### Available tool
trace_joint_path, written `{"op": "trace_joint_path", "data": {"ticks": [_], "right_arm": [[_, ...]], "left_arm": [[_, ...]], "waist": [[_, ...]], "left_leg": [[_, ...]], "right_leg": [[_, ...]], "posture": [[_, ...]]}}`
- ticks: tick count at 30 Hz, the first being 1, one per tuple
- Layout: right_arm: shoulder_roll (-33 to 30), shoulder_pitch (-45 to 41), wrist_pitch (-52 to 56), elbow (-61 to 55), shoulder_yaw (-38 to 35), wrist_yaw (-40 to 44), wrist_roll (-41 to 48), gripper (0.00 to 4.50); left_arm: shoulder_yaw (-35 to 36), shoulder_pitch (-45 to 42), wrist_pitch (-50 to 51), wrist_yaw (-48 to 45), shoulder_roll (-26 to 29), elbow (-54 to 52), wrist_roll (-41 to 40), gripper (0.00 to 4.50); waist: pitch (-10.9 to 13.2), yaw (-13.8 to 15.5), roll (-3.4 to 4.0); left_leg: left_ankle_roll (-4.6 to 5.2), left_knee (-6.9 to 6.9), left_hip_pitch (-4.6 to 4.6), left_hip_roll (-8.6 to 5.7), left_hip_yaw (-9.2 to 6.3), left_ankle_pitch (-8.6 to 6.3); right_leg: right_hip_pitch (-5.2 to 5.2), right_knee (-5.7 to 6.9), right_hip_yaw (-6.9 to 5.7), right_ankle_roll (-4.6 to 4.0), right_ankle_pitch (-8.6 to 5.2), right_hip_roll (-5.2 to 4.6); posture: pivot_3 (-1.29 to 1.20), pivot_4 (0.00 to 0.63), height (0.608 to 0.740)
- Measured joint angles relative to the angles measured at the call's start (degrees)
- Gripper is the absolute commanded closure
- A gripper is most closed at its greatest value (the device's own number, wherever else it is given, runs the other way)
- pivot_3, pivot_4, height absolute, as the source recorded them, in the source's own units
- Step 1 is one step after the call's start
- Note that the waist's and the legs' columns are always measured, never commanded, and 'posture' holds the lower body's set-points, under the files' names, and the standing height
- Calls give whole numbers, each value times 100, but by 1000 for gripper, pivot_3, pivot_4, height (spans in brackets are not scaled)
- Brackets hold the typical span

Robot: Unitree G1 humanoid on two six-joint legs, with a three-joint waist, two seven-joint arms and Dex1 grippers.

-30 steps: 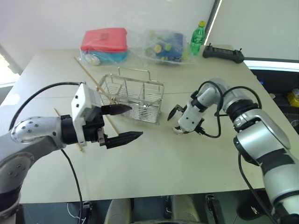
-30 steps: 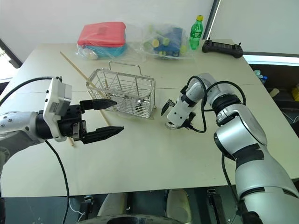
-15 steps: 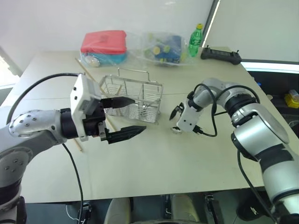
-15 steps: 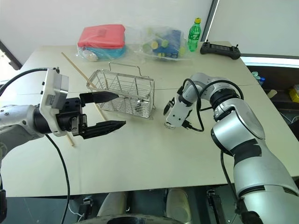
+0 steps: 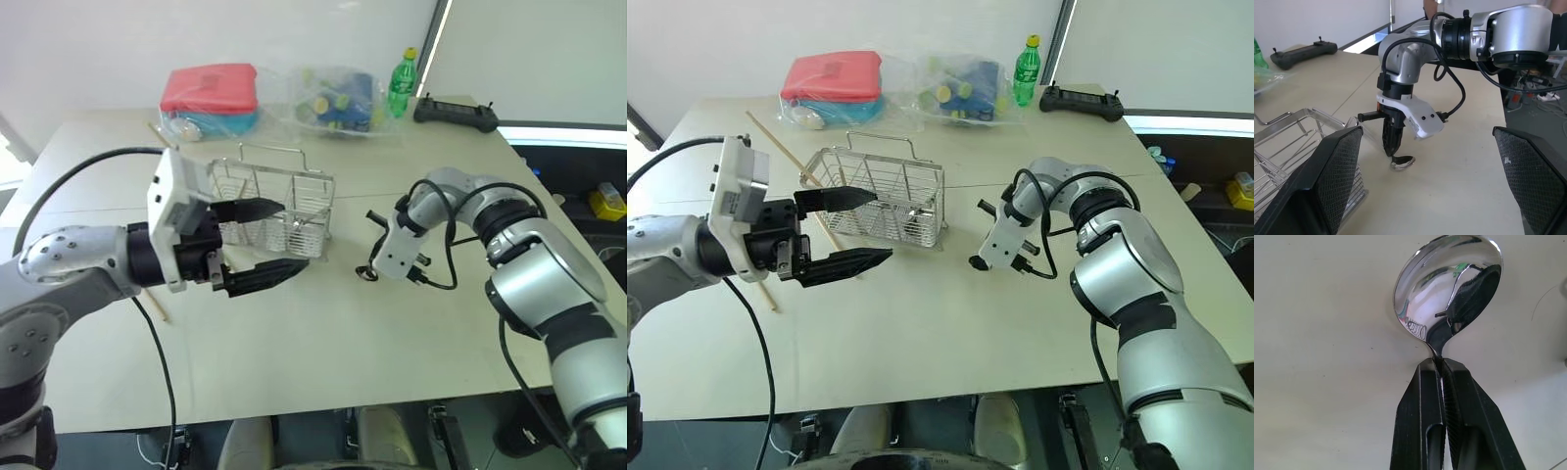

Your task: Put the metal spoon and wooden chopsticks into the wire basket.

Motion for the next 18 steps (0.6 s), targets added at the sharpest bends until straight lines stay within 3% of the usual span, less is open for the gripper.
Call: {"op": "trace_joint_path", "data": {"ticks": [14, 18], "right_arm": [[-144, 186, -227, -49, -221, 110, 259, 4438], [-346, 492, -524, -436, -496, 785, 1185, 4438]], "left_arm": [[-88, -106, -39, -138, -1, 173, 135, 0], [-86, -172, -89, -233, -1, 332, 269, 0]], "waist": [[3, -4, 2], [18, 10, 4]], "left_leg": [[0, -4, -1, 0, 0, 0], [0, -4, -6, -1, 1, 0]], "right_leg": [[0, -3, 0, 0, 0, 0], [0, -9, 0, 2, 1, -1]], "posture": [[0, 150, 685], [0, 150, 685]]}}
